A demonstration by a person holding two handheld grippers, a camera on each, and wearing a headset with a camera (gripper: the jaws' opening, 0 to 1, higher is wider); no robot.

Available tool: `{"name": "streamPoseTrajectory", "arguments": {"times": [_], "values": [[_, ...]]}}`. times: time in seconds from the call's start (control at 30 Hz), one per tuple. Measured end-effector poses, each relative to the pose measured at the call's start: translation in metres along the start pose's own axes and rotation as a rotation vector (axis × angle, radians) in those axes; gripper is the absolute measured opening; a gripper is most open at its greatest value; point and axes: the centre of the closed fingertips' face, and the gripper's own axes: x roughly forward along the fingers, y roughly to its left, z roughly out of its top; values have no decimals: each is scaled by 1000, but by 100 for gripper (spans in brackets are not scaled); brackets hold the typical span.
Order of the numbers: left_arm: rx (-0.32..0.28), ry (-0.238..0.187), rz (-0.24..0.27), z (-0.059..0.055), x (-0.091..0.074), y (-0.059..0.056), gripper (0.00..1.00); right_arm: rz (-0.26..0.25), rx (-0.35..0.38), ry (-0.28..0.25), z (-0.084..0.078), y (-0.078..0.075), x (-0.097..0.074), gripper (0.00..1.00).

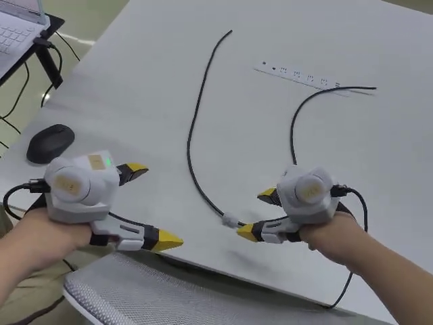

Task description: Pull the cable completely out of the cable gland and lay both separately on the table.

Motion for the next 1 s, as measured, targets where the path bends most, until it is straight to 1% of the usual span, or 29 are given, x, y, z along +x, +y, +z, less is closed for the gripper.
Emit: {"name": "streamPoseTrajectory", "arguments": {"times": [0.1, 0.2, 0.33, 0.37, 0.5, 0.77, 1.0], "values": [[1, -1, -6, 1, 2, -1, 96, 10, 4, 10, -1, 0, 6, 46], [-3, -9, -11, 4, 2, -2, 96, 30, -7, 34, -4, 2, 11, 40], [0, -3, -21, 2, 3, -5, 96, 54, -13, 55, -6, 4, 18, 35], [-1, 1, -25, 0, 3, -6, 96, 67, -10, 64, -7, 6, 20, 33], [0, 15, -31, -5, 3, -7, 95, 84, -2, 74, -8, 9, 26, 26], [-4, 20, -37, -7, 2, -5, 94, 102, 8, 91, -11, 12, 34, 19], [-8, 21, -47, -7, 5, -4, 93, 102, 10, 91, -11, 9, 37, 19]]}}
